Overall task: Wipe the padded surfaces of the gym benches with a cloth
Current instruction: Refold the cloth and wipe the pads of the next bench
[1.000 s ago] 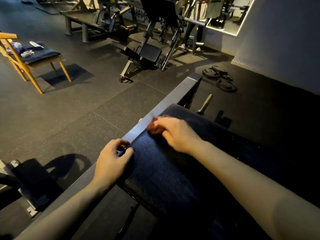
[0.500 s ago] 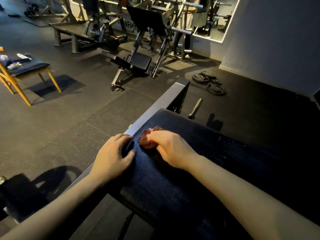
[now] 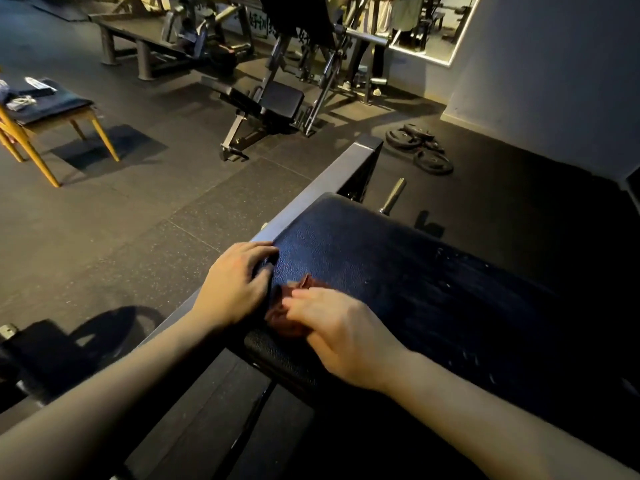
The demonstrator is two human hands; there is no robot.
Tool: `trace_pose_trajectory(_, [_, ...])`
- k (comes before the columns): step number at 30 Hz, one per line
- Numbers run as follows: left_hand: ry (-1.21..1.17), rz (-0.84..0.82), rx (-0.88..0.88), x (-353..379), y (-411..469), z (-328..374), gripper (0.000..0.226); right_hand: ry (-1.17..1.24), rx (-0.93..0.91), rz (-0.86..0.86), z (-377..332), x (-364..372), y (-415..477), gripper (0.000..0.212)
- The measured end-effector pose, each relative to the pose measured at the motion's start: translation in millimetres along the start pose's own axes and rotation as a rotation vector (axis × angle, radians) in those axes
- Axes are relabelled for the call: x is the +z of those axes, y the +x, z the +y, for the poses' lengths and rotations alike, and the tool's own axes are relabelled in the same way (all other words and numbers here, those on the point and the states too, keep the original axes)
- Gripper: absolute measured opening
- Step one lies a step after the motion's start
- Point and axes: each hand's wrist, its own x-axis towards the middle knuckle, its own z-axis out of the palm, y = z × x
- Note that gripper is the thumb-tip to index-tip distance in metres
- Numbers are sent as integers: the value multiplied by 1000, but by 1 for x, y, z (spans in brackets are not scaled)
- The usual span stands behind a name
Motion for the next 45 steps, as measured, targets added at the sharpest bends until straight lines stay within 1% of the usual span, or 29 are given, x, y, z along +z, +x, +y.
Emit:
trace_pose_trajectory(2, [19,-7,16,-1,-1,3,34,-77,-114,-23,10,-5,-19,45])
trace_pose_trajectory(4, [59,-24,27,0,-3,3,36,-140,-46,50,40,-19,-19,44])
trace_pose_trajectory(6, [80,-32,17,1,-4,2,40,-242,194,130,78,-40,-11,43])
trace_pose_trajectory(8, [85,-26,10,2,-4,2,44,-302,541,166,112,-55,0,37])
trace_pose_trajectory(9, [82,-18,9,2,-5,3,43,-307,689,204,119,-56,7,31])
trace_pose_trajectory(10, [81,-12,12,2,-4,4,43,-305,774,231,111,-52,14,26])
trace_pose_trajectory(11, [84,-9,14,3,-4,3,43,-305,769,254,97,-40,19,25])
trace_pose_trajectory(12, [87,-9,15,3,-4,3,44,-280,699,263,76,-24,20,26])
trace_pose_trajectory(14, [95,-12,19,3,-4,1,46,-193,412,215,22,-1,3,32])
trace_pose_trajectory(16, [94,-11,12,4,-3,0,46,-130,105,74,-10,5,-33,39])
trace_pose_trajectory(17, [95,-11,10,4,-3,0,46,-120,25,29,-9,-2,-47,41])
trace_pose_trajectory(18, [97,-12,14,4,-3,1,45,-137,12,48,2,-11,-56,43])
trace_pose_trajectory(19, [99,-13,21,5,-3,1,44,-175,84,108,25,-20,-60,44])
trace_pose_trajectory(20, [101,-10,27,5,-3,1,42,-223,226,166,49,-33,-60,44])
trace_pose_trajectory(23, [100,0,27,5,-5,2,39,-320,790,234,112,-63,-48,33])
trace_pose_trajectory(24, [102,7,26,5,-5,2,38,-307,868,258,114,-61,-38,30])
trace_pose_trajectory(25, [107,8,29,6,-5,3,37,-317,859,277,101,-51,-28,29])
trace_pose_trajectory(26, [109,9,33,6,-5,3,36,-308,785,282,79,-37,-20,30])
trace_pose_trajectory(28, [108,12,41,6,-5,3,32,-250,493,237,18,-9,-21,34])
trace_pose_trajectory(30, [109,12,46,6,-5,3,28,-164,165,93,-28,1,-50,36])
trace_pose_trajectory(31, [114,15,49,6,-5,3,26,-129,73,39,-33,-2,-66,38])
trace_pose_trajectory(32, [119,18,57,6,-5,3,26,-124,30,41,-27,-9,-79,40])
trace_pose_trajectory(33, [122,19,66,6,-5,3,25,-151,46,83,-11,-18,-86,42])
trace_pose_trajectory(34, [126,18,74,6,-5,3,25,-201,121,136,11,-27,-88,43])
trace_pose_trajectory(37, [146,-4,114,6,-3,4,30,-350,525,186,64,-50,-64,34])
trace_pose_trajectory(39, [161,-4,156,6,-5,5,32,-323,661,222,64,-39,-46,28])
trace_pose_trajectory(41, [159,3,181,7,-7,10,35,-285,608,259,30,-17,-38,25])
trace_pose_trajectory(43, [150,16,213,10,-12,16,40,-243,389,219,-14,1,-48,25])
trace_pose_trajectory(45, [148,29,244,15,-16,24,44,-196,125,121,-38,4,-79,31])
